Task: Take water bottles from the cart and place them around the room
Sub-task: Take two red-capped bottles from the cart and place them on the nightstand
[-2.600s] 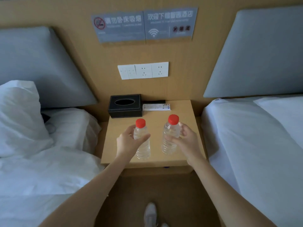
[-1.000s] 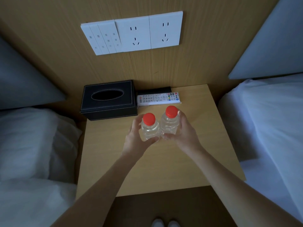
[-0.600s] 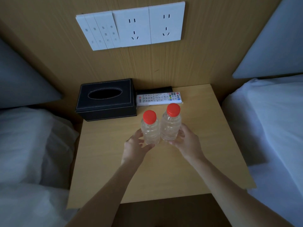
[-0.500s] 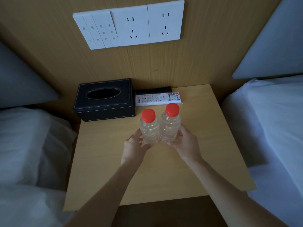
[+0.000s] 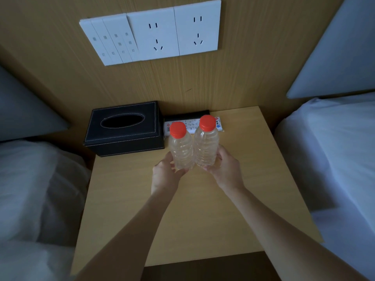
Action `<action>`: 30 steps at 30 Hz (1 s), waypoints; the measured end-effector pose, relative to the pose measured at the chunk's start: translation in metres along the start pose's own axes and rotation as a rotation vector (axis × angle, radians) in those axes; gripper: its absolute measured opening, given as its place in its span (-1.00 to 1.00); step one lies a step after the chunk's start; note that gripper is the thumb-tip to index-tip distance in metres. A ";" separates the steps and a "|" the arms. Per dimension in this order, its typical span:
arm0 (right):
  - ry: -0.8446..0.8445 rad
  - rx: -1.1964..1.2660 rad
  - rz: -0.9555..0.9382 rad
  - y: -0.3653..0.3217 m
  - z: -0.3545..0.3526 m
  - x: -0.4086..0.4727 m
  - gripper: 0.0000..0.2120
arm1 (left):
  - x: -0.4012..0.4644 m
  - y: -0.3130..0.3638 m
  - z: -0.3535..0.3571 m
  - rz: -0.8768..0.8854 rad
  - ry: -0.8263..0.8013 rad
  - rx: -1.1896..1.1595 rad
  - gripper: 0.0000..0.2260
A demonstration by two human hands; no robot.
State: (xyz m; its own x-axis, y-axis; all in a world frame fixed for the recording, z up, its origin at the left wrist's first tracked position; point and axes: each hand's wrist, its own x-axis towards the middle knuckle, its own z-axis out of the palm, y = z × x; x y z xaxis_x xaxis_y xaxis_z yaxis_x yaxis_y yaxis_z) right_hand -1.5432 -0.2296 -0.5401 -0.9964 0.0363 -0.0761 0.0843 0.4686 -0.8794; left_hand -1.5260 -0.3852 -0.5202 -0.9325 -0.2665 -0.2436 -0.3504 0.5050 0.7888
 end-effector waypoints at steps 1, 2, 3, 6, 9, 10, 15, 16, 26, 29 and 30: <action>-0.001 -0.001 0.000 0.000 0.000 0.003 -0.44 | 0.002 0.000 0.001 0.007 0.005 0.004 -0.62; -0.002 -0.001 0.000 0.001 0.000 0.006 -0.43 | 0.004 0.001 0.001 0.013 0.009 0.009 -0.62; -0.003 -0.003 0.001 0.002 0.000 0.008 -0.42 | 0.005 0.001 0.001 0.015 0.011 0.012 -0.62; -0.020 -0.011 0.008 0.003 0.000 0.011 -0.41 | 0.009 0.002 0.001 0.001 0.015 0.020 -0.63; -0.042 0.001 0.027 0.005 -0.001 0.011 -0.41 | 0.009 0.002 0.001 0.001 0.014 0.025 -0.63; -0.049 0.006 0.034 0.005 -0.001 0.011 -0.41 | 0.009 0.002 0.001 -0.001 0.010 0.027 -0.63; -0.124 -0.004 0.067 -0.001 -0.007 0.005 -0.29 | 0.007 0.000 0.003 -0.020 -0.035 0.006 -0.52; -0.152 -0.018 0.072 -0.001 -0.008 0.002 -0.23 | 0.006 0.000 0.003 -0.028 -0.052 0.004 -0.48; -0.175 -0.013 0.102 -0.008 -0.018 -0.006 -0.07 | 0.008 -0.009 0.000 -0.089 -0.081 -0.158 -0.28; -0.168 -0.004 0.100 -0.011 -0.016 -0.003 -0.09 | 0.007 -0.016 -0.001 -0.080 -0.098 -0.223 -0.32; -0.168 -0.003 0.103 -0.010 -0.015 -0.003 -0.09 | 0.005 -0.018 -0.002 -0.081 -0.106 -0.235 -0.34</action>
State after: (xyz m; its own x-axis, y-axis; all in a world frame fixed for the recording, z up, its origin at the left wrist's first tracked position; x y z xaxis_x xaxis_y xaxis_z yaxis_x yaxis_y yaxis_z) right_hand -1.5409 -0.2217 -0.5239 -0.9679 -0.0631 -0.2433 0.1858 0.4724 -0.8616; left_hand -1.5238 -0.3970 -0.5343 -0.9105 -0.2043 -0.3596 -0.4062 0.2776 0.8706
